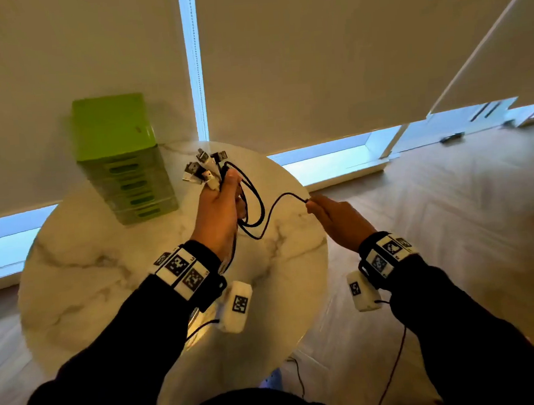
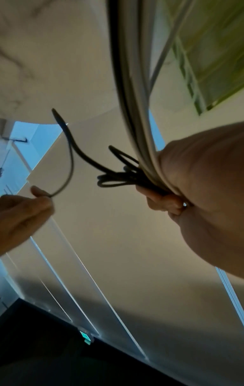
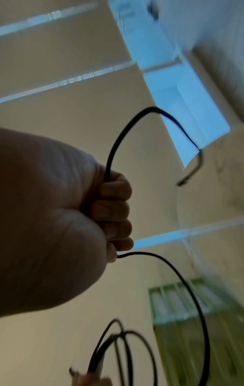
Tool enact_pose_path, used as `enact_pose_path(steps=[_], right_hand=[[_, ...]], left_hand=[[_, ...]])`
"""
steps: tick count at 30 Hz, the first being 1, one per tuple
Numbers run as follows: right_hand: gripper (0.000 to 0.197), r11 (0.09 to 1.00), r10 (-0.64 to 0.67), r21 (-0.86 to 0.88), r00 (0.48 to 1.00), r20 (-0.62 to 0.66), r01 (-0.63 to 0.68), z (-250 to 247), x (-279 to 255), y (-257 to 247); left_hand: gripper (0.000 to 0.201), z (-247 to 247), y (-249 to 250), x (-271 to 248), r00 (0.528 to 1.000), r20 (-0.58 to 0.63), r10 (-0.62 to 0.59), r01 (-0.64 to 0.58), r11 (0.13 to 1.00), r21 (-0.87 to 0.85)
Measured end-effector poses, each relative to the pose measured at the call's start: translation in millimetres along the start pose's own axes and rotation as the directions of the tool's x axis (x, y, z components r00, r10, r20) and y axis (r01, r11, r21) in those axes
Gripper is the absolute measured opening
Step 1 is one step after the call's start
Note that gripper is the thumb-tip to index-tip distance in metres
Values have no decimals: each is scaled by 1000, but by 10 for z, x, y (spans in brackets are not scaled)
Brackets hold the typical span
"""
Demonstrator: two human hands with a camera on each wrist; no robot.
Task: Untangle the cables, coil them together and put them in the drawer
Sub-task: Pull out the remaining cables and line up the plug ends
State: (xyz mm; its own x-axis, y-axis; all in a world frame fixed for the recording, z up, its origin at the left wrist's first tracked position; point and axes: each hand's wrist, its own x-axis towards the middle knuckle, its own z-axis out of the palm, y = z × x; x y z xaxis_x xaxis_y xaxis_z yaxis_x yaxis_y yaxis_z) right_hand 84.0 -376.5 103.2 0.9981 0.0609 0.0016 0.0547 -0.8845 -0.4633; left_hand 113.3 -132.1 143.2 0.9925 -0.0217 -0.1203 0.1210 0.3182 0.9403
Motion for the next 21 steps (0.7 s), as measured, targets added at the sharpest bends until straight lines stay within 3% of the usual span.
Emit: enact_pose_path(steps=[3, 7, 9, 11, 13, 16, 17, 21], right_hand=[[27, 984, 169, -58, 985, 30, -167, -33, -347, 497], [24, 891, 430, -229, 892, 143, -393, 219, -810, 1009], [23, 867, 476, -250, 865, 159, -431, 439, -942, 1073], [31, 913, 407, -123, 894, 188, -389, 651, -961, 929], [40, 945, 273, 115, 930, 246, -307, 752, -926, 632], [35, 792, 124, 535, 934, 334, -296, 696, -882, 135], [31, 754, 89, 592, 937, 338, -285, 656, -872, 11], [17, 745, 34, 644, 974, 223, -174, 545, -817, -271]], left_hand=[[22, 194, -54, -11, 993, 87, -80, 88, 992, -90], [24, 413, -180, -86, 971, 193, -137, 162, 980, -117], [25, 507, -287, -127, 967, 210, -146, 173, 978, -118], [27, 569, -392, -156, 967, 210, -144, 168, 981, -100], [28, 622, -486, -166, 969, 199, -146, 161, 985, -63], [30, 662, -579, -146, 975, 180, -126, 128, 992, 4], [33, 667, -611, -130, 977, 185, -109, 103, 994, 42], [36, 644, -667, -64, 975, 221, -31, -27, 966, 255]])
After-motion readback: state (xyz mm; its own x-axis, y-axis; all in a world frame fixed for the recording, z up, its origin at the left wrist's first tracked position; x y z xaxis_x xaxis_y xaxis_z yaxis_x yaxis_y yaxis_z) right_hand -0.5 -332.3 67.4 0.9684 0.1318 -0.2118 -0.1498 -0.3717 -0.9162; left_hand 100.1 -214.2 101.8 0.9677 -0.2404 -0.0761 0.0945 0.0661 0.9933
